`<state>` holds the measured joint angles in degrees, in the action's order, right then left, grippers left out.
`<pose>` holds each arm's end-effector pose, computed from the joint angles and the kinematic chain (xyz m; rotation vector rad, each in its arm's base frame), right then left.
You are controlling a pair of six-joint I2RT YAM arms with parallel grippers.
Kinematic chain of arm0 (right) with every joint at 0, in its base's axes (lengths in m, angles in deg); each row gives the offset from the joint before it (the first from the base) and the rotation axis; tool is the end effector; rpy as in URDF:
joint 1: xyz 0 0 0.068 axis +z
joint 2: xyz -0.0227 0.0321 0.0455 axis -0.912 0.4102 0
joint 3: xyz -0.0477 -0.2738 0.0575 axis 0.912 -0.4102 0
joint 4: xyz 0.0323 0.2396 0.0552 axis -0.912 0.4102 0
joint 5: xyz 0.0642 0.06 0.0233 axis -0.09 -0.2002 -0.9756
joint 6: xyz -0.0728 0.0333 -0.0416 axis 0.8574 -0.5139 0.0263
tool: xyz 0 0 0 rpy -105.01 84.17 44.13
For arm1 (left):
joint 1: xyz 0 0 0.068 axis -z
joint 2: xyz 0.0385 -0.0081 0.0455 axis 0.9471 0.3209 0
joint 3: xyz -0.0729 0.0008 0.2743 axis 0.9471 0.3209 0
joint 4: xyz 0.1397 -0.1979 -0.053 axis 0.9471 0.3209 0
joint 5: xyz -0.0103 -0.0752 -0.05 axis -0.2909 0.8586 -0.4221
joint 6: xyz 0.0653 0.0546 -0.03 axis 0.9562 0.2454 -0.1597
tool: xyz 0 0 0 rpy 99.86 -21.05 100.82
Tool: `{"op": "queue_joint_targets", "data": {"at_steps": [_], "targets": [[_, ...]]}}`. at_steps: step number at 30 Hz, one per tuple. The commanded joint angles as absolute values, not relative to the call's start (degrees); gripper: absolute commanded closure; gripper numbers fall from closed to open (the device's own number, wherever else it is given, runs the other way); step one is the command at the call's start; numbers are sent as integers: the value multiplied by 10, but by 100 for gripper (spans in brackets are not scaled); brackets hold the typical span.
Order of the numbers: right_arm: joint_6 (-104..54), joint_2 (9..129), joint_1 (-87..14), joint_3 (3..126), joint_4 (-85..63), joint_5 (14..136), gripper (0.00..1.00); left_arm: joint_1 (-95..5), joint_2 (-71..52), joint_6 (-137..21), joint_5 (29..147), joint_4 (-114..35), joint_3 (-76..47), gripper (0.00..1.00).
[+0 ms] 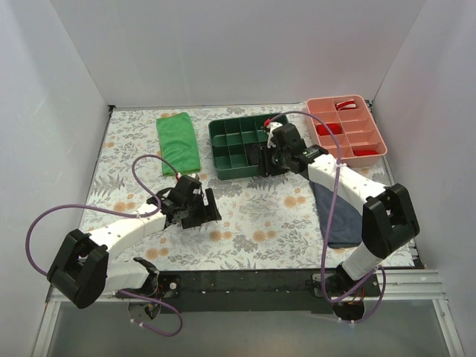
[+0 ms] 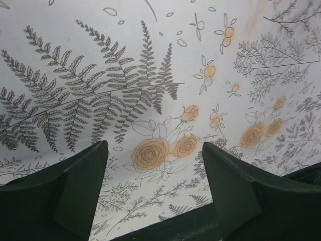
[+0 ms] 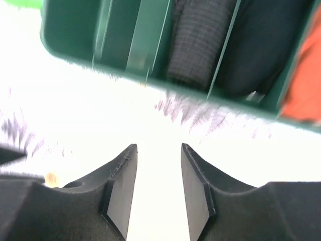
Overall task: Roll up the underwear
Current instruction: Move the storage box to the center of the board, then reset both arms
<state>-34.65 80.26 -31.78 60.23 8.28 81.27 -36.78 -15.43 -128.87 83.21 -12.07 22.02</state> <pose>0.3172 0.2171 0.2598 -0.3738 2.3053 0.4876 0.1841 -0.1323 0.1590 -1.1234 2.5960 -0.6990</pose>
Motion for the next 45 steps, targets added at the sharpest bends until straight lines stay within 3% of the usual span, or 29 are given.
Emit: {"op": "queue_joint_targets", "data": {"at_steps": [1, 9, 30, 34, 39, 41, 45], "targets": [[-356, 792, -313, 574, 62, 742, 51, -371, -157, -1278, 823, -127, 188, 20], [-357, 873, -312, 636, 85, 752, 51, -371, -179, -1271, 831, -123, 168, 4], [-328, 1028, -314, 812, 108, 772, 49, -372, -271, -1275, 809, -88, 180, 2], [-319, 945, -314, 727, 55, 741, 42, -371, -278, -1279, 808, -99, 178, 2], [-310, 816, -314, 629, 48, 787, 34, -372, -277, -1273, 806, -116, 148, 2], [-306, 774, -314, 576, 49, 808, 6, -372, -278, -1264, 786, -118, 137, 2], [-312, 653, -314, 497, 67, 902, 2, -372, -280, -1258, 767, -123, 110, 2]]}}
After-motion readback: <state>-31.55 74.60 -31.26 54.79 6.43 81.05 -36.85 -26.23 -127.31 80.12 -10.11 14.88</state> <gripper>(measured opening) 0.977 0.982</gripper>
